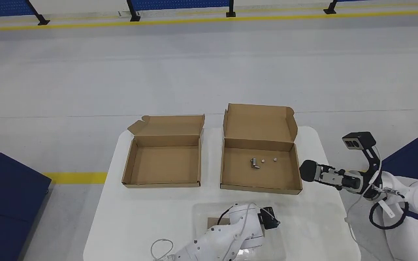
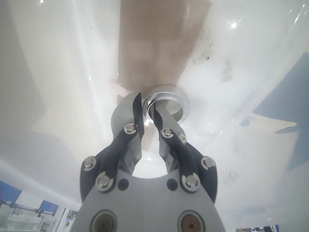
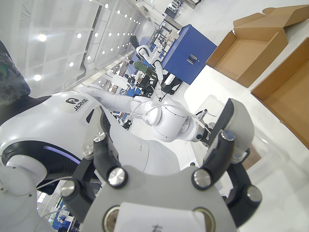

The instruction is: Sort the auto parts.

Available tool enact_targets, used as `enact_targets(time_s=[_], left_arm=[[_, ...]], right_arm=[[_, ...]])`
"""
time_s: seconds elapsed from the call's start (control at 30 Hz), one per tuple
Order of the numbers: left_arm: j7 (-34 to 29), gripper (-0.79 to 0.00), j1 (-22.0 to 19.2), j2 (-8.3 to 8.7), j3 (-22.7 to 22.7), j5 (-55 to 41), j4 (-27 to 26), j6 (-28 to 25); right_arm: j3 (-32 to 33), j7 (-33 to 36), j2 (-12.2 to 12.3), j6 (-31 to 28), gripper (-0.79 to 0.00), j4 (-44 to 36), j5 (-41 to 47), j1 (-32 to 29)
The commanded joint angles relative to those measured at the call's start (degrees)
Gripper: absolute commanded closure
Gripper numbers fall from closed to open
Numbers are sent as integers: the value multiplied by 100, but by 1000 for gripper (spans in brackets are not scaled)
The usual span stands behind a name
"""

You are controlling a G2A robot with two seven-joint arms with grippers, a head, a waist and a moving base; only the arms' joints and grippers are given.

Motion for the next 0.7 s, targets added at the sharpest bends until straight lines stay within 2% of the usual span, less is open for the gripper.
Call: enact_targets(time_s=[0.0, 0.67], left_arm=[[-15, -311, -26, 9, 29, -45, -3, 16], [-86, -283, -99, 45, 163, -172, -40, 207]], right_arm=[[0, 0, 0, 0, -785, 0, 0, 0], [0, 0, 0, 0, -785, 0, 0, 0]])
